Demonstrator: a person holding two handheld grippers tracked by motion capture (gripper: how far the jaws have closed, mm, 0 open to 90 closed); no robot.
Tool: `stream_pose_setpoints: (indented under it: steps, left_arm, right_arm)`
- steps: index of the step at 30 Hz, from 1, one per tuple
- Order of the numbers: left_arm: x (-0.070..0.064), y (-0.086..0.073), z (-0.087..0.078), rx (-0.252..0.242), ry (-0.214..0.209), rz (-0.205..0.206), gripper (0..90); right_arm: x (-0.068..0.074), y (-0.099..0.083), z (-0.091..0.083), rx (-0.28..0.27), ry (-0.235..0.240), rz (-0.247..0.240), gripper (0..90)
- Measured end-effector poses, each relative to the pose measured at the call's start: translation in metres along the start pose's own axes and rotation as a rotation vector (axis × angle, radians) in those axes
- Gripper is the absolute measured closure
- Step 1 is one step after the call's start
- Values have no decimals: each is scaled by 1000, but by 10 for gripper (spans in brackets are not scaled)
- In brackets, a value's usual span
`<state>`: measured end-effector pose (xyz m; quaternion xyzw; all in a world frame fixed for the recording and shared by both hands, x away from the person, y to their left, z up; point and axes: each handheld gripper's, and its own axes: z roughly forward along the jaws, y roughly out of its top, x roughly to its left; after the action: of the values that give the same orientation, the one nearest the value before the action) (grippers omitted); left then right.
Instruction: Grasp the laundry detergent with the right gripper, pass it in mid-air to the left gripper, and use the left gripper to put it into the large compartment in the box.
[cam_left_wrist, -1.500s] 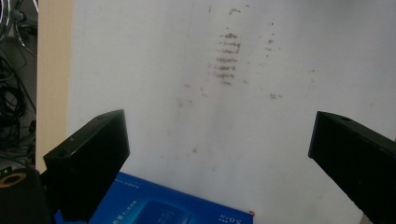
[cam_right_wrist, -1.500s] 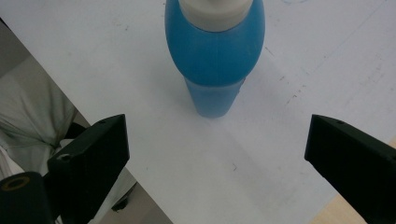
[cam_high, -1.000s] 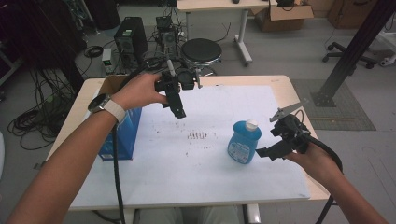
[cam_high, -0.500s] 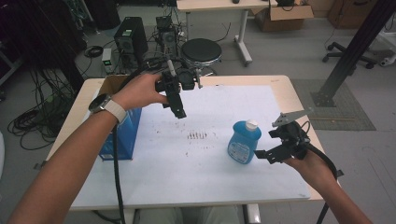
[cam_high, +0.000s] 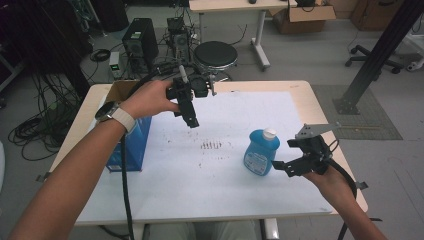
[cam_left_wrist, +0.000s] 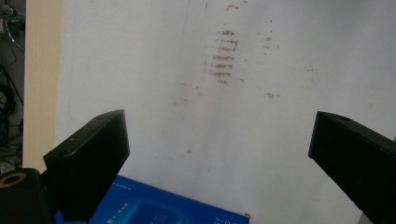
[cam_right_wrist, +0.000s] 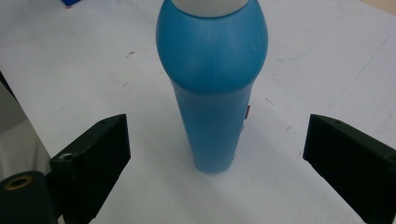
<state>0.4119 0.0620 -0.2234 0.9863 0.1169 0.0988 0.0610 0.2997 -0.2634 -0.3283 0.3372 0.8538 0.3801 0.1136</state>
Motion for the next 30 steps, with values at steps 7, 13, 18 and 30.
stream_pose_setpoints:
  steps: [7,13,18,30]
  left_arm:
    - [0,-1,0,-3,0,-1,58]
    - [0,-1,0,0,1,-3,58]
    - [0,-1,0,0,1,-2,58]
    - [0,0,1,-1,2,-5,57]
  right_arm:
    - [0,-7,2,-48,-6,-4,72]
    - [0,-17,5,-62,-3,4,75]
    - [0,-22,6,-68,-5,6,75]
    - [2,-32,11,-89,-9,3,72]
